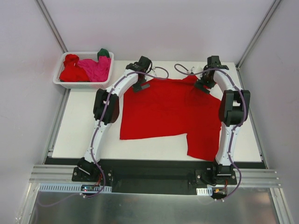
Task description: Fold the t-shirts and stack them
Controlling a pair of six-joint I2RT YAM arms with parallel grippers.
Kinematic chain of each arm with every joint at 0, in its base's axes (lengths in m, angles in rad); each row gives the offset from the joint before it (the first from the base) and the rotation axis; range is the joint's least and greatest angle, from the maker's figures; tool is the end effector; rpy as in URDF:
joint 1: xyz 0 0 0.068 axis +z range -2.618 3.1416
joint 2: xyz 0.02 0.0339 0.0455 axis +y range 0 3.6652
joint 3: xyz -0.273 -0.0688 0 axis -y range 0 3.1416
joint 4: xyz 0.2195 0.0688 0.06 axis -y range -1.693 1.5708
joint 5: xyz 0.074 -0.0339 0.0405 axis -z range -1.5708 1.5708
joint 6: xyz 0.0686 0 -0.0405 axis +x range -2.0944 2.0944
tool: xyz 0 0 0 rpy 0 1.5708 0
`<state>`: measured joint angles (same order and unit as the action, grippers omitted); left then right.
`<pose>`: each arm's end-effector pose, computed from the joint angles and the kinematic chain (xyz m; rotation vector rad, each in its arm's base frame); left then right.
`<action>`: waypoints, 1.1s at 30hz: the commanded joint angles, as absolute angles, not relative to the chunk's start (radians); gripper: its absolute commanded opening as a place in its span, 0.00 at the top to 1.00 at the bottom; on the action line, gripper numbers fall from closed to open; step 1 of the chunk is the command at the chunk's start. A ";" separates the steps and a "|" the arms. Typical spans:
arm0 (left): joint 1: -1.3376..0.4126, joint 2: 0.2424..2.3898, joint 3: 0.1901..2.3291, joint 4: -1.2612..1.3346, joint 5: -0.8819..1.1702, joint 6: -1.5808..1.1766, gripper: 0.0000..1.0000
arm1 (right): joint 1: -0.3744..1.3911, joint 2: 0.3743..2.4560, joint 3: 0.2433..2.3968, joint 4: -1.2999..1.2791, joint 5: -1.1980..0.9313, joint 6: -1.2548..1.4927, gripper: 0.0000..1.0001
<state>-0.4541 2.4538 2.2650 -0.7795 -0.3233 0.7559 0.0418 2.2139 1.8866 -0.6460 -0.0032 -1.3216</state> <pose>0.4918 -0.2158 0.1900 1.3412 2.1663 0.5291 0.4906 0.0207 0.2003 -1.6517 2.0334 -0.4784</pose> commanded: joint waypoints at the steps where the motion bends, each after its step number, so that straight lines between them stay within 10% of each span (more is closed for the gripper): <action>1: -0.451 2.457 2.277 -0.778 -0.305 0.767 0.15 | 0.049 2.218 1.898 -0.747 -0.046 -1.332 0.08; 33: -0.443 2.479 2.235 -0.818 -0.233 0.772 0.16 | 0.080 2.293 1.936 -0.785 -0.081 -1.330 0.07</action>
<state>-0.4541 2.4554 2.1914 -0.7940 -0.2440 0.7532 0.0750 2.2745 1.8942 -0.7727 -0.0685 -1.3178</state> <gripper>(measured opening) 0.843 0.929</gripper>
